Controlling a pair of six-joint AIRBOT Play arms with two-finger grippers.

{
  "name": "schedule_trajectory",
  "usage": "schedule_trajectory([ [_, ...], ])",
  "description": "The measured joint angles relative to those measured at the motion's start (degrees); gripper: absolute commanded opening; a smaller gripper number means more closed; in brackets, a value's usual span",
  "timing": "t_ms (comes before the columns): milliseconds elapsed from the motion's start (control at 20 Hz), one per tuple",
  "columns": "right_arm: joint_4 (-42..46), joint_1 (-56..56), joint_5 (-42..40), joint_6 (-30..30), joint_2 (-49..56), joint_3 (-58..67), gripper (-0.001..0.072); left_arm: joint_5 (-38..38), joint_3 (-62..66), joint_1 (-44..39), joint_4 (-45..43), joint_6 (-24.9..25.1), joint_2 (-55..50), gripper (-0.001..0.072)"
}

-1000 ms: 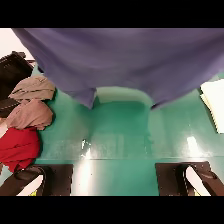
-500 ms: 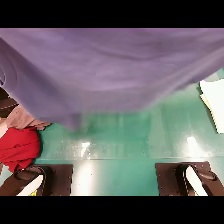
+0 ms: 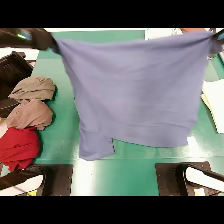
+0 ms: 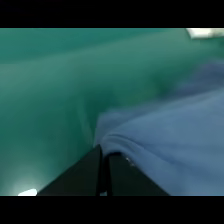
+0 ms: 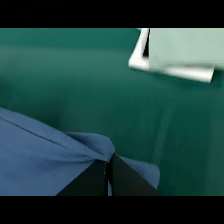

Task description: Fold the shirts.

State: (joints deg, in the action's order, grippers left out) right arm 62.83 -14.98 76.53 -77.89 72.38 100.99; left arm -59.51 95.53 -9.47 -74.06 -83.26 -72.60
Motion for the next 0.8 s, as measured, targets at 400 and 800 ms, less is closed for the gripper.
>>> schedule_trajectory([
  [400, 4.8, 2.9, -3.4, -2.5, 12.9, -3.6, 0.0354, -0.2, -0.2, 2.5, -0.3, 0.0, -13.5, 0.0506],
  [800, 0.5, 2.3, -0.8, 1.5, 0.0, -22.1, 0.0355, -9.3, -24.3, 7.5, 2.9, -1.4, -0.9, 0.0507],
])
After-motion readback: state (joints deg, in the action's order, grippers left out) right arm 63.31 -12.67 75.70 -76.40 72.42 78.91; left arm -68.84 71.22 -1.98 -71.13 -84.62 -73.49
